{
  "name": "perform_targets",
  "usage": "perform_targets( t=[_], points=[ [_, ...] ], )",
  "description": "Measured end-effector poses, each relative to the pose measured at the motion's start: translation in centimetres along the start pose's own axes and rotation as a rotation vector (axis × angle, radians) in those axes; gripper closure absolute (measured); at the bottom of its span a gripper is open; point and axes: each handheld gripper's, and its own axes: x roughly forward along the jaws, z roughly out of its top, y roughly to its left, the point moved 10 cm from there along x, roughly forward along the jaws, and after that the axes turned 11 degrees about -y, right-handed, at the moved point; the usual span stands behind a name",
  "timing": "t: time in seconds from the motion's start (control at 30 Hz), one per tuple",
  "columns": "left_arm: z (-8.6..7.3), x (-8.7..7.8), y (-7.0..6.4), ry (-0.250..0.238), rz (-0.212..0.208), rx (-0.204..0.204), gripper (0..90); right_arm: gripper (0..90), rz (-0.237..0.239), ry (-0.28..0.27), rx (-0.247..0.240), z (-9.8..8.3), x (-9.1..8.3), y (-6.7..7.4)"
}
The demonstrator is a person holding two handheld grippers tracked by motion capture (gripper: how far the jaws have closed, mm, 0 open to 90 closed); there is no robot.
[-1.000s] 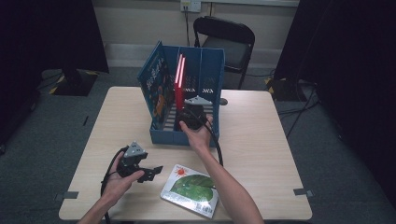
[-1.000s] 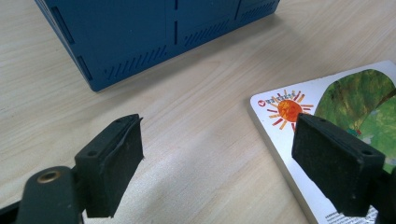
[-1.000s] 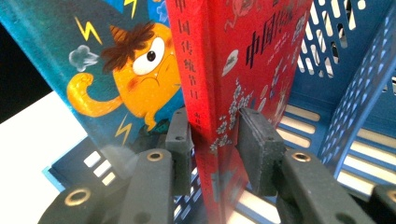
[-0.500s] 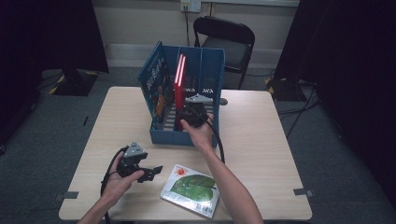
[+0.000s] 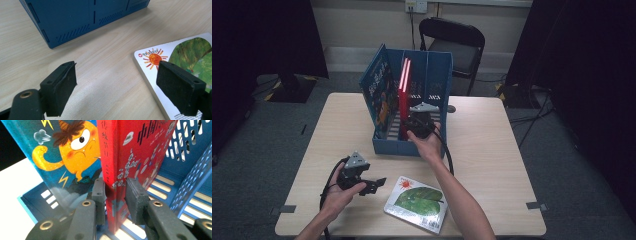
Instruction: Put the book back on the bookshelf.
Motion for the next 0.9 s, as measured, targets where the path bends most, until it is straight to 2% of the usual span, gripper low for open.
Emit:
perform_targets(
  t=[0.23, 0.5, 0.67, 0.9],
  points=[
    [-0.04, 0.01, 0.07, 0.003, 0.001, 0.003, 16.2, 70.8, 0.018, 0.014, -0.024, 0.19, 0.32, -0.49],
    [-0.02, 0.01, 0.06, 0.000, -0.002, -0.002, 16.2, 67.2, 0.031, 0.013, -0.020, -0.17, 0.23, -0.28],
    [-0.08, 0.02, 0.11, 0.006, 0.001, 0.000, 16.2, 77.2, 0.034, 0.021, -0.028, -0.62, -0.26, -0.19],
    [-0.08, 0.06, 0.05, 0.005, 0.001, 0.003, 16.2, 78.9, 0.028, 0.035, -0.033, -0.39, 0.03, -0.47]
  ],
)
